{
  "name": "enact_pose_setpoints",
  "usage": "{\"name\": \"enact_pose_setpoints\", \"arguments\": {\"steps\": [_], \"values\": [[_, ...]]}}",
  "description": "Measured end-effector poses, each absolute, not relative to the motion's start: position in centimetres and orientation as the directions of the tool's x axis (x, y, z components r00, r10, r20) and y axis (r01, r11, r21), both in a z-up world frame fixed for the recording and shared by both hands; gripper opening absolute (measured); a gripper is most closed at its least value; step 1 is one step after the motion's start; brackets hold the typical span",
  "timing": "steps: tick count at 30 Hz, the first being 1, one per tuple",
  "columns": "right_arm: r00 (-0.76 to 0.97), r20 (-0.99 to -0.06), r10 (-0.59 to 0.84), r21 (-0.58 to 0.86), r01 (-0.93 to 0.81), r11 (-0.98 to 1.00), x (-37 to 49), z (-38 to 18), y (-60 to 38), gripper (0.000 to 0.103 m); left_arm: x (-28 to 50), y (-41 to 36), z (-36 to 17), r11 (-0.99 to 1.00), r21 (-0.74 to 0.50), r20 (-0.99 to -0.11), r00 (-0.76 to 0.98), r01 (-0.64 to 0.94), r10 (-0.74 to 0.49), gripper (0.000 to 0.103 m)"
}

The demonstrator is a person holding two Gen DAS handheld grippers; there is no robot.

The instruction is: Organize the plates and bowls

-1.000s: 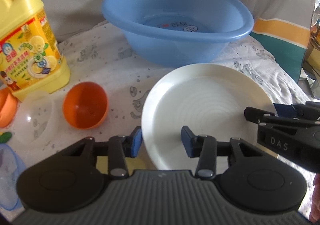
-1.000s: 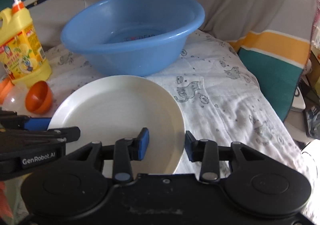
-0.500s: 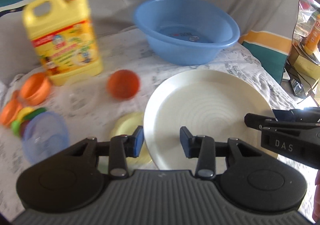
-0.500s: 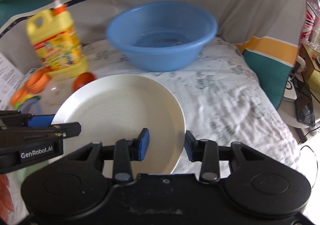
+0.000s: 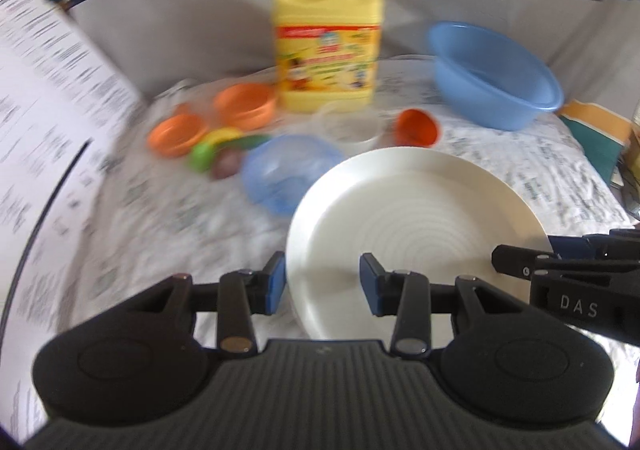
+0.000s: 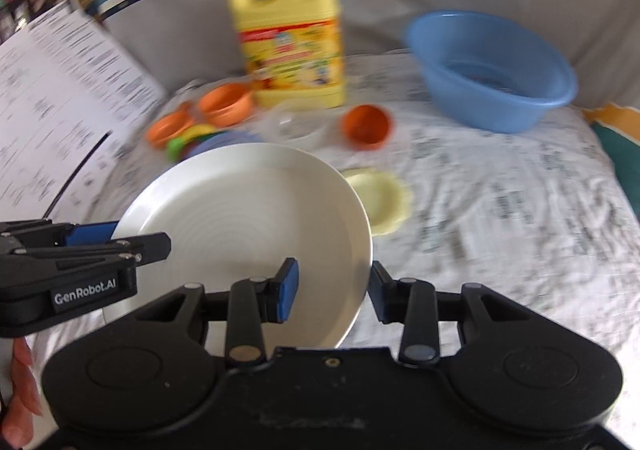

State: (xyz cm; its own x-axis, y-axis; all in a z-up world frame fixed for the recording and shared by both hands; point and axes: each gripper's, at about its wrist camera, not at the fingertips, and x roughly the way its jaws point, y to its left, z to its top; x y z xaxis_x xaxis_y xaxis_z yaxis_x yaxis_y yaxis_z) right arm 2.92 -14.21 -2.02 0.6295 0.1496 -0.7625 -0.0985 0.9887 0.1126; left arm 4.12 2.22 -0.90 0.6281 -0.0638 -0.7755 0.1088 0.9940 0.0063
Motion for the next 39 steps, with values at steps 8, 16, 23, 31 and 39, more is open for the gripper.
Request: {"name": "enact_pose_setpoints", "arguments": {"steps": [8,16,23,31,39], "values": [[0.552,-0.802,0.229,0.091,-0.265,0.96,1.0,-2.8,-4.2,0.038,0.1,11.2,-2.6,1.0,0.0,-0.795,0.606,-0.016,0.01,0.038],[0.464,-0.853,0.238,0.063,-0.362,0.93,0.2,-5.4,2.8,0.038,-2.2,17.6,-5.4,0.997,0.003,-0.819,0.572,-0.076,0.046,0.039],[0.392,-0.89,0.232,0.066,-0.394,0.917,-0.4,-8.3,5.1,0.038,-3.1,19.9,-8.1,0.997,-0.027,-0.85,0.526,-0.076,0.017,0.038],[0.362,-0.902,0.237,0.068,-0.422,0.904,-0.4,-9.2,5.3,0.039,-2.3,20.6,-10.0,0.995,-0.033,-0.863,0.504,-0.091,0.017,0.039],[0.389,-0.88,0.272,0.092,-0.422,0.902,-0.2,-8.5,3.5,0.086,-2.3,20.7,-9.7,0.989,-0.038,-0.834,0.55,-0.143,0.048,0.103]]}}
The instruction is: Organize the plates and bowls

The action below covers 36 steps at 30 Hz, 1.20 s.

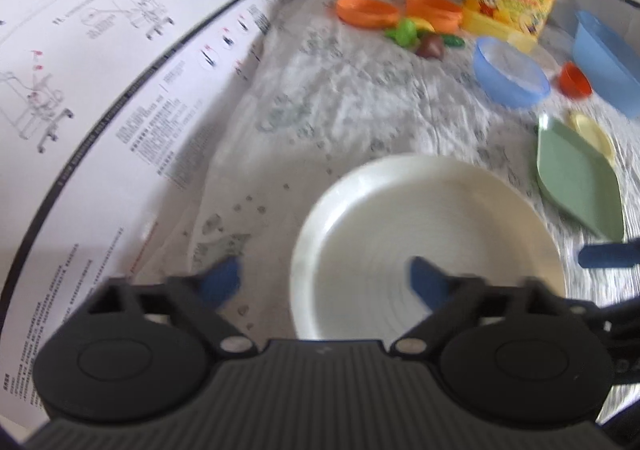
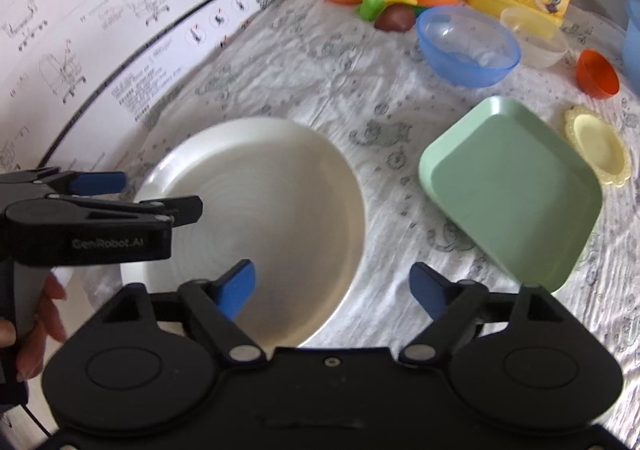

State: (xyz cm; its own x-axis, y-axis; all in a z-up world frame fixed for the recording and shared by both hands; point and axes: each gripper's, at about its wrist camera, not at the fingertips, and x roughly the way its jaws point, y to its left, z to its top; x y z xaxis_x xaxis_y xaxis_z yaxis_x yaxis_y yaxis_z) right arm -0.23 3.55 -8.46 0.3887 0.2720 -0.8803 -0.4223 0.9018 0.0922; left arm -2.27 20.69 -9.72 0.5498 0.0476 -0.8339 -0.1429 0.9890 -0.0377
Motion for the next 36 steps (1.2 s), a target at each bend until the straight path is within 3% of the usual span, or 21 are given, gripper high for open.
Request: {"name": "enact_pose_setpoints", "arguments": {"steps": [2,5,15,27,31,36], "values": [[0.391,-0.879,0.274,0.097,-0.416,0.904,-0.2,-8.1,2.8,0.088,-2.1,20.9,-9.2,0.986,-0.048,-0.824,0.564,-0.158,0.05,0.103],[0.388,-0.875,0.289,0.127,-0.392,0.911,-0.4,-7.7,1.1,0.103,-1.7,21.1,-8.5,0.983,-0.063,-0.818,0.573,-0.174,0.049,0.103],[0.48,-0.842,0.248,0.137,-0.254,0.957,-0.7,-6.0,-5.4,0.103,0.7,16.8,-6.2,0.994,-0.058,-0.787,0.617,-0.092,0.012,0.103],[0.545,-0.827,0.138,0.196,0.05,0.979,1.7,-6.5,-15.0,0.103,4.9,8.6,-6.3,0.996,-0.02,-0.782,0.619,0.084,-0.068,0.103],[0.536,-0.834,0.127,0.221,0.114,0.969,2.7,-7.5,-17.0,0.088,6.1,7.2,-7.1,0.993,-0.012,-0.797,0.599,0.121,-0.083,0.103],[0.514,-0.841,0.171,0.26,0.106,0.96,4.2,-9.3,-17.1,0.056,7.8,5.9,-7.8,0.988,0.006,-0.808,0.583,0.155,-0.086,0.103]]}}
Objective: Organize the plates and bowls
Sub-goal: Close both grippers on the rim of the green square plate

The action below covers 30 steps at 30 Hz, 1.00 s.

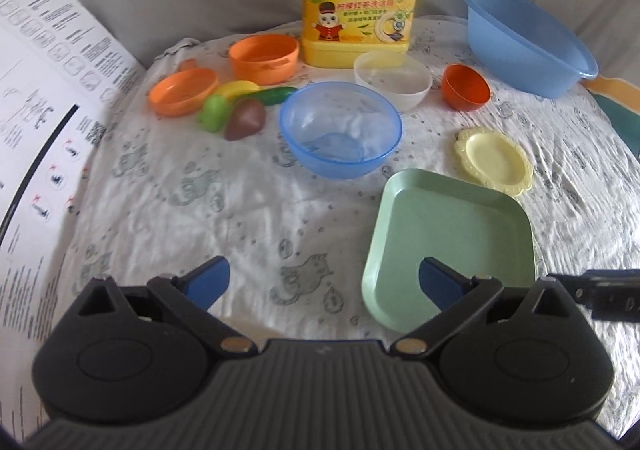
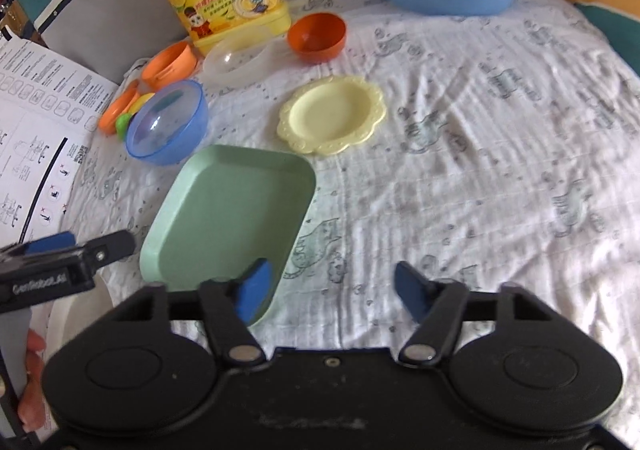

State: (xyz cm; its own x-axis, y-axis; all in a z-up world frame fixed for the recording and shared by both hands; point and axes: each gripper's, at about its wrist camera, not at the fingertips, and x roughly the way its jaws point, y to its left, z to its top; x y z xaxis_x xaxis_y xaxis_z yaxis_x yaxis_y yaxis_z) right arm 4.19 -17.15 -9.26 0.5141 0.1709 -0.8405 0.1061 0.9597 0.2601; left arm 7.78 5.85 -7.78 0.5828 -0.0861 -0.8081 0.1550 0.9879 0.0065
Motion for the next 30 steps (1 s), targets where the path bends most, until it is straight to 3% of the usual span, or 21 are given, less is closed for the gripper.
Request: {"name": "enact_pose_setpoints", "arguments": {"steps": [3,8,12,16,24,30], "values": [[0.511,-0.836,0.197,0.269,0.071,0.96,4.5,-9.8,-15.4,0.043,8.8,5.5,-8.0,0.987,0.002,-0.811,0.578,0.159,-0.091,0.103],[0.508,-0.833,0.219,0.269,0.028,0.963,5.3,-10.6,-14.0,0.038,10.3,4.1,-8.7,0.983,-0.002,-0.821,0.56,0.186,-0.108,0.092],[0.523,-0.825,0.215,0.259,0.012,0.966,5.5,-10.7,-14.0,0.037,11.2,2.8,-9.5,0.974,-0.021,-0.835,0.532,0.224,-0.14,0.075],[0.536,-0.819,0.206,0.245,0.003,0.969,5.8,-10.9,-14.2,0.036,11.4,1.8,-10.5,0.96,-0.065,-0.856,0.48,0.272,-0.193,0.046],[0.558,-0.809,0.186,0.203,-0.033,0.979,5.6,-10.9,-13.8,0.036,9.3,1.9,-10.8,0.948,-0.092,-0.867,0.444,0.305,-0.227,0.039],[0.565,-0.805,0.182,0.193,-0.04,0.98,6.0,-11.0,-13.7,0.036,9.7,2.0,-10.7,0.95,-0.08,-0.869,0.447,0.3,-0.214,0.041]]}}
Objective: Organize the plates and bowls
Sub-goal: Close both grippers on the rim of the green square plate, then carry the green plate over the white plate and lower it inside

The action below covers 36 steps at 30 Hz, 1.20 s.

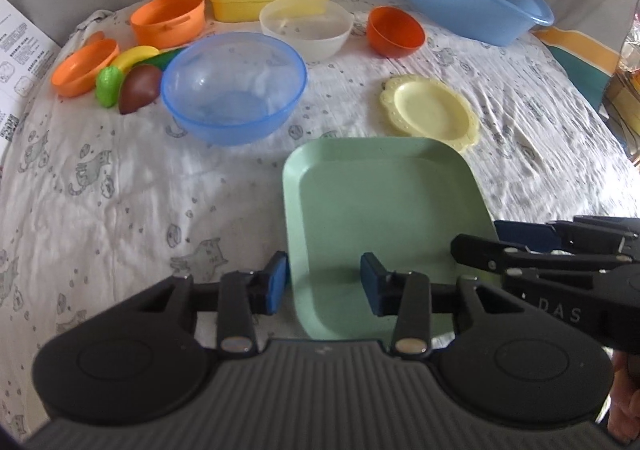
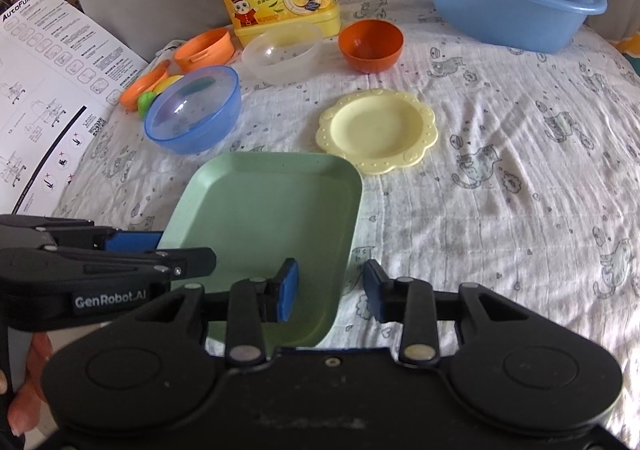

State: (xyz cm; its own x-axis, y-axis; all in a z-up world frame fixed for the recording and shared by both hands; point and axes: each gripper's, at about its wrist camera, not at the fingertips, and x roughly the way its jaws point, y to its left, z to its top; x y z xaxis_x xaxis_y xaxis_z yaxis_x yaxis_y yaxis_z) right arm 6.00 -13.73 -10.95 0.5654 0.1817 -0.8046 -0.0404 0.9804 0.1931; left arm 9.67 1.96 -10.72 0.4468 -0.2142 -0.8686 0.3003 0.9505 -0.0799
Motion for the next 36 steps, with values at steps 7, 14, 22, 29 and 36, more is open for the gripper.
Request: {"name": "enact_pose_setpoints", "arguments": {"steps": [7,14,22,29,36], "values": [[0.573,-0.802,0.166,0.163,-0.058,0.985,6.7,-11.0,-13.5,0.036,10.4,1.7,-11.0,0.951,-0.081,-0.864,0.455,0.298,-0.217,0.046],[0.576,-0.802,0.16,0.139,-0.081,0.987,6.9,-11.1,-12.6,0.035,10.1,1.1,-10.9,0.95,-0.057,-0.856,0.474,0.307,-0.204,0.039],[0.565,-0.812,0.145,0.137,-0.057,0.989,6.3,-9.8,-13.0,0.034,8.8,1.6,-9.7,0.959,-0.073,-0.851,0.484,0.274,-0.203,0.029],[0.58,-0.801,0.149,0.131,-0.073,0.989,5.3,-7.7,-12.5,0.034,6.8,3.0,-7.9,0.967,-0.109,-0.834,0.508,0.231,-0.215,0.029],[0.593,-0.786,0.176,0.125,-0.127,0.984,4.1,-5.3,-10.3,0.034,4.7,5.7,-5.4,0.975,-0.145,-0.809,0.546,0.171,-0.216,0.029]]}}
